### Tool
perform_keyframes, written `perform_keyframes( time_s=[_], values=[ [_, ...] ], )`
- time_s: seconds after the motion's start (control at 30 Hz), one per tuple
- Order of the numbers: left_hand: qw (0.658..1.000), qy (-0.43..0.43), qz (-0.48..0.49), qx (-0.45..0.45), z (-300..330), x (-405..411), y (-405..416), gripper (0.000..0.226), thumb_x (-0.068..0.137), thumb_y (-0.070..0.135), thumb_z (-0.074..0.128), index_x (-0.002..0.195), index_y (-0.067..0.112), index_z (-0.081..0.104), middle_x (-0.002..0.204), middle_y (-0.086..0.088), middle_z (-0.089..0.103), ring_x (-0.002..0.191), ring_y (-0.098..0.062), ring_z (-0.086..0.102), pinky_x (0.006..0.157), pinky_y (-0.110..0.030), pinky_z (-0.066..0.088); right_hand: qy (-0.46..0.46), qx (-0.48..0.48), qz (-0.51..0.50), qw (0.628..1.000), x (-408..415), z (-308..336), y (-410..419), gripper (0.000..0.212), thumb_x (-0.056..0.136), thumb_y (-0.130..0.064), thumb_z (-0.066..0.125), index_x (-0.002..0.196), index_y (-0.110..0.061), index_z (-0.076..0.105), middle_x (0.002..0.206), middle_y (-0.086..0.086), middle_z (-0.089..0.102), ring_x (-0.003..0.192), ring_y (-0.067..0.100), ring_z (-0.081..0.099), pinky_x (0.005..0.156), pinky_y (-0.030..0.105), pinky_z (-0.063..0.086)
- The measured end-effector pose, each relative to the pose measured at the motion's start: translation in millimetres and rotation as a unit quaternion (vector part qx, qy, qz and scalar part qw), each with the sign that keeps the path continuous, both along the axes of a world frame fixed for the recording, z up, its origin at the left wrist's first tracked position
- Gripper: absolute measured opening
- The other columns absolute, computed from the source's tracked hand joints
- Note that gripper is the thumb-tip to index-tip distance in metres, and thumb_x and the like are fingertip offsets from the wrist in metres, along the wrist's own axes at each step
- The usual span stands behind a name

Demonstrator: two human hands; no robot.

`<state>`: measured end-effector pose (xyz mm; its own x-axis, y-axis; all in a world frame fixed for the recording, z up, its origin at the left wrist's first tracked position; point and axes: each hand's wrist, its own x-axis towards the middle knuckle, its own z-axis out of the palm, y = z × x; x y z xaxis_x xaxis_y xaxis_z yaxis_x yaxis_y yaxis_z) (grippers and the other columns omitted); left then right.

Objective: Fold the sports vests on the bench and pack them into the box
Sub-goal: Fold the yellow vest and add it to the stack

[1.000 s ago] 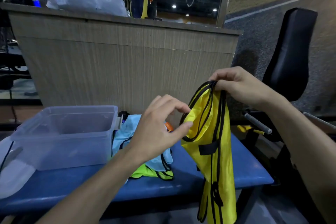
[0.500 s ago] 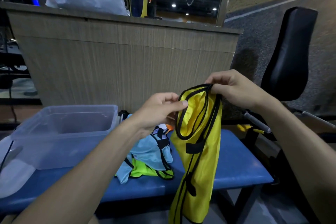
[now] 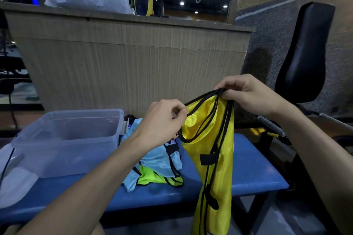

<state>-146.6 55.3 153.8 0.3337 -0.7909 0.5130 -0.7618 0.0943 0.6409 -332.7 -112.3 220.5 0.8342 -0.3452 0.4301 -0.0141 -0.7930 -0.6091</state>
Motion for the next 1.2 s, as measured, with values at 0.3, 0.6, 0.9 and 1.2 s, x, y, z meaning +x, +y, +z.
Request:
perform_keyframes(
  time_s=[0.3, 0.6, 0.9, 1.2],
  values=[
    [0.995, -0.003, -0.03, 0.095, -3, -4, -7, 0.016, 0.086, 0.032, 0.081, 0.078, 0.021, 0.072, 0.059, 0.006, 0.07, 0.055, -0.007, 0.07, 0.061, -0.03, 0.058, -0.014, -0.005, -0.029, 0.999, -6, -2, -7, 0.029, 0.097, 0.007, 0.052, 0.103, -0.009, 0.075, 0.101, 0.007, 0.076, 0.097, 0.025, 0.072, 0.09, 0.038, 0.057],
    [0.944, -0.29, 0.064, 0.142, 59, 36, -31, 0.015, 0.079, 0.01, 0.077, 0.072, 0.021, 0.068, 0.07, 0.005, 0.061, 0.075, -0.018, 0.066, 0.061, -0.023, 0.037, 0.006, 0.111, -0.005, 0.994, -6, -37, -18, 0.017, 0.098, 0.004, 0.058, 0.108, -0.002, 0.07, 0.096, 0.011, 0.076, 0.086, 0.014, 0.065, 0.079, 0.027, 0.052],
    [0.92, -0.062, -0.204, 0.329, 76, 53, 2, 0.03, 0.084, -0.009, 0.073, 0.097, 0.011, 0.055, 0.086, -0.003, 0.063, 0.063, -0.014, 0.063, 0.061, -0.031, 0.058, -0.016, 0.285, 0.036, 0.958, -14, -44, -23, 0.033, 0.088, -0.01, 0.064, 0.118, 0.004, 0.065, 0.105, 0.017, 0.069, 0.095, 0.026, 0.064, 0.082, 0.03, 0.057],
    [0.92, -0.085, -0.239, 0.298, 60, 56, 9, 0.021, 0.093, 0.002, 0.068, 0.094, 0.021, 0.076, 0.087, -0.017, 0.073, 0.073, -0.025, 0.069, 0.067, -0.028, 0.057, -0.049, 0.319, 0.052, 0.945, -12, -35, -26, 0.026, 0.088, -0.011, 0.063, 0.114, -0.013, 0.068, 0.093, -0.001, 0.069, 0.084, 0.01, 0.063, 0.076, 0.023, 0.054]
  ],
)
